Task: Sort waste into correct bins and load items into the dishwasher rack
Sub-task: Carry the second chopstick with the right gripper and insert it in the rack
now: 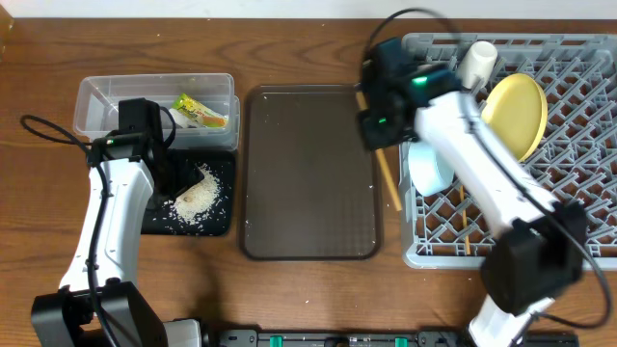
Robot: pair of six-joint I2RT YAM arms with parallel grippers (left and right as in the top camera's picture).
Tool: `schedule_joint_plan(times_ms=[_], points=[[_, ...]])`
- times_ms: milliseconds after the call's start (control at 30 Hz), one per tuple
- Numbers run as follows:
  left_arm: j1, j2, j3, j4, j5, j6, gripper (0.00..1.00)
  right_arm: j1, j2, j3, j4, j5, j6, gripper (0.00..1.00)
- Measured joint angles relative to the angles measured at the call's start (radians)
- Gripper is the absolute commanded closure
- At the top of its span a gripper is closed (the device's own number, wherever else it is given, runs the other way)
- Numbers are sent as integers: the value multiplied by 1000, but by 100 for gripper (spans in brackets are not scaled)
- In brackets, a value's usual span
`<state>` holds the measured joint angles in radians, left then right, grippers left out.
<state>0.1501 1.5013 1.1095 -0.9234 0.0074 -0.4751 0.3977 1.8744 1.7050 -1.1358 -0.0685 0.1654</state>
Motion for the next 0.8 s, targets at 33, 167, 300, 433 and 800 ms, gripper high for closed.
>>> schedule_joint_plan(times_ms=[33, 167, 300, 433, 800], points=[[0, 0, 0, 0, 0, 0, 24, -39, -27, 2, -29, 2, -6, 99], [0, 0, 0, 0, 0, 0, 24, -143, -62, 3, -96, 9, -15, 99], [0, 0, 0, 0, 0, 0, 24, -251, -67, 2, -166, 17, -24, 99], [0, 0, 0, 0, 0, 0, 24, -328, -67, 2, -212, 29, -46, 99], [0, 0, 0, 0, 0, 0, 24, -407, -68, -144, -193, 136, -97, 99]])
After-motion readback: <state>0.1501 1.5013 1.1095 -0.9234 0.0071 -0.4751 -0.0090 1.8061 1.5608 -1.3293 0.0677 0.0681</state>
